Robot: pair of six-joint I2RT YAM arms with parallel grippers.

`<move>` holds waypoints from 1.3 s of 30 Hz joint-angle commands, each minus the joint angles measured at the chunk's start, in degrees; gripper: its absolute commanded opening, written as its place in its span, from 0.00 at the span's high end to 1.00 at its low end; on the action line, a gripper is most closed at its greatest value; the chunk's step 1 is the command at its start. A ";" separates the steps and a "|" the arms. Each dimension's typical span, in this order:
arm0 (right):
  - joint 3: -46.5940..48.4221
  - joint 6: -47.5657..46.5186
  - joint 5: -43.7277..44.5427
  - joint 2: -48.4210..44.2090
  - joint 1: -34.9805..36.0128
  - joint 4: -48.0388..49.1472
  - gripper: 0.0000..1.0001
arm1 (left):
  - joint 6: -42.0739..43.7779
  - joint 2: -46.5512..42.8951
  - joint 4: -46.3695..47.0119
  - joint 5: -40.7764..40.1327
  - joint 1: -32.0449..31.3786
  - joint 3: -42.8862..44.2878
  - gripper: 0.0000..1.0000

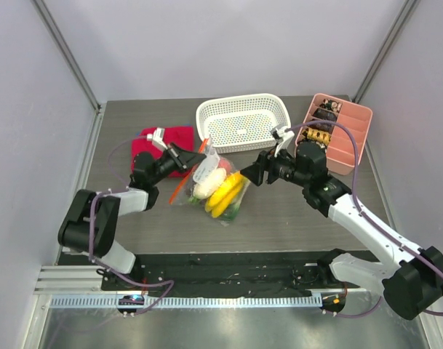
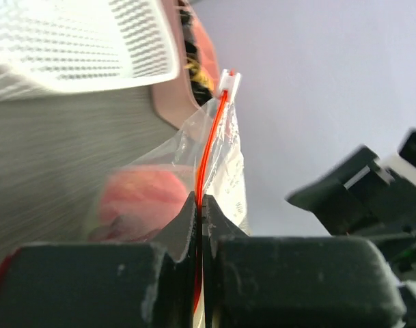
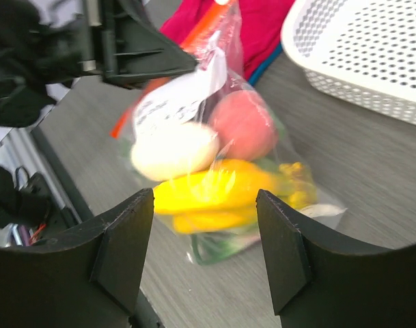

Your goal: Open the zip-top bag and remove the fake food

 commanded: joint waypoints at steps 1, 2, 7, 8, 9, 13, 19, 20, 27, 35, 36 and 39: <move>4.16 -0.39 7.79 -0.81 0.21 -3.88 0.32 | 16.91 -8.64 -18.44 2.12 -4.27 9.99 1.00; 4.25 -0.65 7.53 -0.90 0.21 -3.53 0.32 | 18.41 -8.64 -25.08 4.12 -5.67 12.10 1.00; 3.29 -2.59 2.61 -0.37 0.12 4.44 0.32 | 22.64 -2.60 -32.09 13.36 -9.54 23.63 1.00; 2.59 -2.76 1.13 -0.20 0.12 6.21 0.32 | 23.69 -2.14 -32.79 14.59 -11.20 25.20 1.00; 1.28 -2.94 0.42 -0.19 0.03 7.62 0.32 | 25.01 -1.88 -35.84 15.30 -12.09 26.09 1.00; -5.40 -2.15 0.77 -2.04 -0.14 18.85 0.32 | 35.20 -2.40 -48.95 15.22 -16.66 31.19 1.00; -15.25 -0.67 3.75 -4.85 -1.46 29.22 0.31 | 38.47 -5.04 -51.51 16.18 -18.16 31.28 1.00; -16.91 0.30 4.36 -5.55 -1.63 31.96 0.32 | 38.73 -5.65 -51.61 16.19 -18.42 31.02 1.00; -22.91 -1.00 3.49 -10.30 -1.99 34.72 0.32 | 39.35 -5.83 -52.05 15.92 -20.27 30.76 1.00; -23.34 -1.71 -1.08 -8.63 -2.34 34.53 0.33 | 39.43 -5.56 -51.43 16.01 -22.29 30.41 1.00; -24.04 -1.54 -1.78 -8.81 -2.69 35.14 0.34 | 39.52 -5.83 -51.69 15.84 -22.29 30.40 1.00; -25.63 -1.10 -3.01 -9.42 -3.13 37.17 0.38 | 39.35 -6.62 -51.52 15.66 -22.29 29.88 1.00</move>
